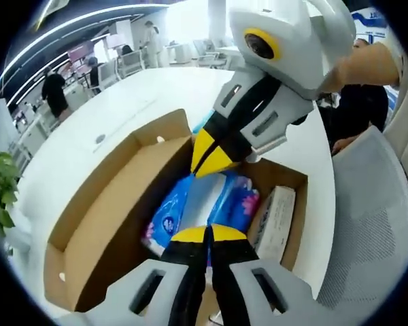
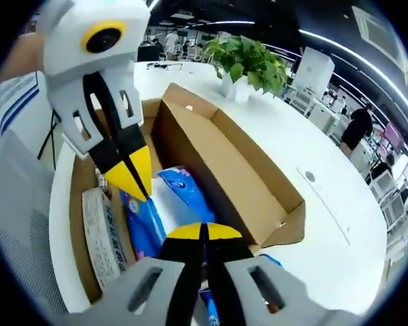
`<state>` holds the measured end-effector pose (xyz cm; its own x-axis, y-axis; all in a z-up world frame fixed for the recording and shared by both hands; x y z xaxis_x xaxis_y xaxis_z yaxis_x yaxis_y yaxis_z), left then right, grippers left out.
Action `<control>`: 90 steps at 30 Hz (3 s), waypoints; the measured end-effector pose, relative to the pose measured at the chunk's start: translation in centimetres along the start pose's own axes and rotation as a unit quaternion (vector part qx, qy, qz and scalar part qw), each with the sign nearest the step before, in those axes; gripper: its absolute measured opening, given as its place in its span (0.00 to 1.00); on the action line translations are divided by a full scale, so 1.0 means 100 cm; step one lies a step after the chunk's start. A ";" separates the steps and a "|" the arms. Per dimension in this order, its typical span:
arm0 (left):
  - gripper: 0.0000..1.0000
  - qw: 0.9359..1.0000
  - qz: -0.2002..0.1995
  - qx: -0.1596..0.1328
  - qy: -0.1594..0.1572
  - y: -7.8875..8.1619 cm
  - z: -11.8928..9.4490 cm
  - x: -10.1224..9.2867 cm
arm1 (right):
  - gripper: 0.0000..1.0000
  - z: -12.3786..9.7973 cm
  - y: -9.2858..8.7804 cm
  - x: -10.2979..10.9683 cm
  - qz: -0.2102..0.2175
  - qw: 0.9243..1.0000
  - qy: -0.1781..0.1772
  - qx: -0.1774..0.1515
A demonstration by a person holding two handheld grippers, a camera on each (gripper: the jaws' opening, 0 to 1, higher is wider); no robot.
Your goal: Operate the shoe box by opening the lid, removing the specified soft item, and placing it in the target area until the item is outside and the box remains undamaged.
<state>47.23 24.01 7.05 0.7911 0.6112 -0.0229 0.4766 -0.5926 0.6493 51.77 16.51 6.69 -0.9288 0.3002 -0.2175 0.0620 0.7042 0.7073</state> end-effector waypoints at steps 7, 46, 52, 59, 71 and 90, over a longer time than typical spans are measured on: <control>0.00 1.000 0.011 -0.006 0.004 0.008 -0.013 0.000 | 0.00 -0.006 0.009 -0.001 0.002 1.000 0.001 -0.012; 0.00 0.996 0.052 -0.077 -0.006 0.107 -0.061 -0.036 | 0.00 -0.097 0.044 -0.039 -0.006 0.999 -0.004 -0.047; 0.00 0.995 0.052 -0.088 -0.016 0.124 -0.052 -0.045 | 0.00 -0.112 0.030 -0.048 0.004 0.999 -0.011 -0.039; 0.00 0.993 0.058 -0.098 -0.030 0.141 -0.042 -0.057 | 0.00 -0.132 0.016 -0.061 0.024 0.999 -0.027 -0.037; 0.00 0.990 0.070 -0.113 -0.048 0.167 -0.026 -0.073 | 0.00 -0.159 -0.006 -0.072 0.033 0.998 -0.048 -0.025; 0.00 0.983 0.099 -0.139 -0.066 0.200 0.014 -0.094 | 0.00 -0.179 -0.049 -0.101 0.043 0.995 -0.084 0.010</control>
<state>49.87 5.66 19.20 0.9095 0.4140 0.0383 0.1999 -0.5162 0.8328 54.27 -1.50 17.49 -0.8451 0.4628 -0.2675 0.1479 0.6834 0.7149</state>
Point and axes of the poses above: the point that each gripper's makers call its tool centre point, and the gripper's own axes: z roughly forward along the fingers, x roughly to its left, y roughly out of its top, the point moved 4 cm from there along -z, roughly backward along the fingers, and after that the axes turned 3 degrees about -z, right-handed, at the moved point
